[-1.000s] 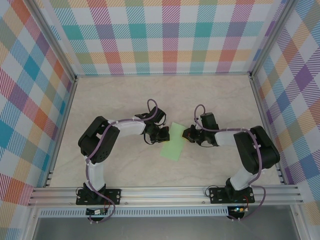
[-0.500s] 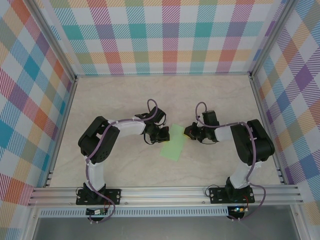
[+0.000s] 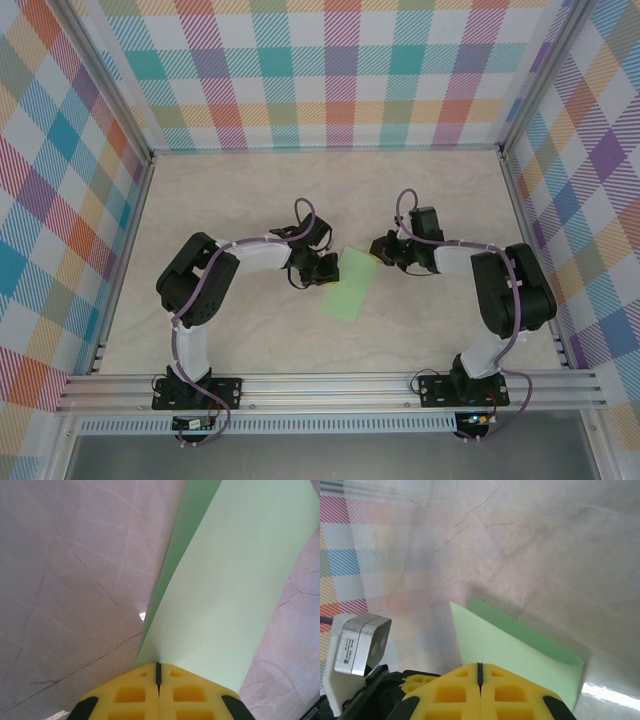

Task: Fold a paper plane with a square sheet of paper (pick it up from the middle)
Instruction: Move the square sheet of paper to the center of the table.

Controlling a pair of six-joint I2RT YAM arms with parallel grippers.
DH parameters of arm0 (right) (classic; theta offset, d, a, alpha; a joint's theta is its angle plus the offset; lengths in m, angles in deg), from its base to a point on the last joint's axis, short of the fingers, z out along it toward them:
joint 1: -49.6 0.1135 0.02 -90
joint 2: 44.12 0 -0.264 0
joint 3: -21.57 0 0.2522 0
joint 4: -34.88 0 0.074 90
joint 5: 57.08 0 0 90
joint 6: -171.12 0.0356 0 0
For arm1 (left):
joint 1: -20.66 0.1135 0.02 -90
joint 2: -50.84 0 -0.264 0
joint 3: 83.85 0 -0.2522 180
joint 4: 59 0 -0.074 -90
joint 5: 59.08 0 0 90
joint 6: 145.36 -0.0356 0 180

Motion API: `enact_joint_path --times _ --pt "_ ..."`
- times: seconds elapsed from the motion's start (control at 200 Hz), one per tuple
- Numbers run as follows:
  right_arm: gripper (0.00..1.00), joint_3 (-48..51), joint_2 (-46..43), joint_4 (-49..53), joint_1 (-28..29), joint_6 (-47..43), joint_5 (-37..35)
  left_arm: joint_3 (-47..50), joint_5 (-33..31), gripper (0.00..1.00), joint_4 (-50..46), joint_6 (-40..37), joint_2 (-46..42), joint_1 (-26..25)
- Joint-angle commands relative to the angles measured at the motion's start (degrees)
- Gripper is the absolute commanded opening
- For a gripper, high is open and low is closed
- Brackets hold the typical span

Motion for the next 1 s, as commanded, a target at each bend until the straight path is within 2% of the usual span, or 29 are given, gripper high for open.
enact_joint_path --times 0.0,0.23,0.485,0.625,0.805,1.0 --pt "0.0 -0.4 3.17 -0.36 -0.66 -0.78 1.53 2.18 -1.98 0.0 -6.4 -0.18 2.37 -0.88" --pt "0.0 -0.29 8.2 -0.35 -1.23 -1.58 0.69 2.12 -2.09 0.0 -6.61 -0.17 2.23 -0.85" --pt "0.02 -2.72 5.19 0.14 -2.48 -1.03 4.94 2.49 -0.05 0.0 -5.05 1.34 1.84 -0.85" --pt "0.03 -5.61 3.88 5.62 -2.81 -3.26 4.73 3.92 1.85 0.0 -1.73 4.55 -0.02 -0.92" --pt "0.05 -6.33 1.15 12.75 -2.73 -5.95 1.7 7.26 0.81 0.0 1.64 9.96 -3.4 -0.88" --pt "0.07 -3.26 -1.74 12.8 -2.39 -5.65 2.34 11.89 -2.96 0.0 4.52 16.14 -7.71 -0.91"
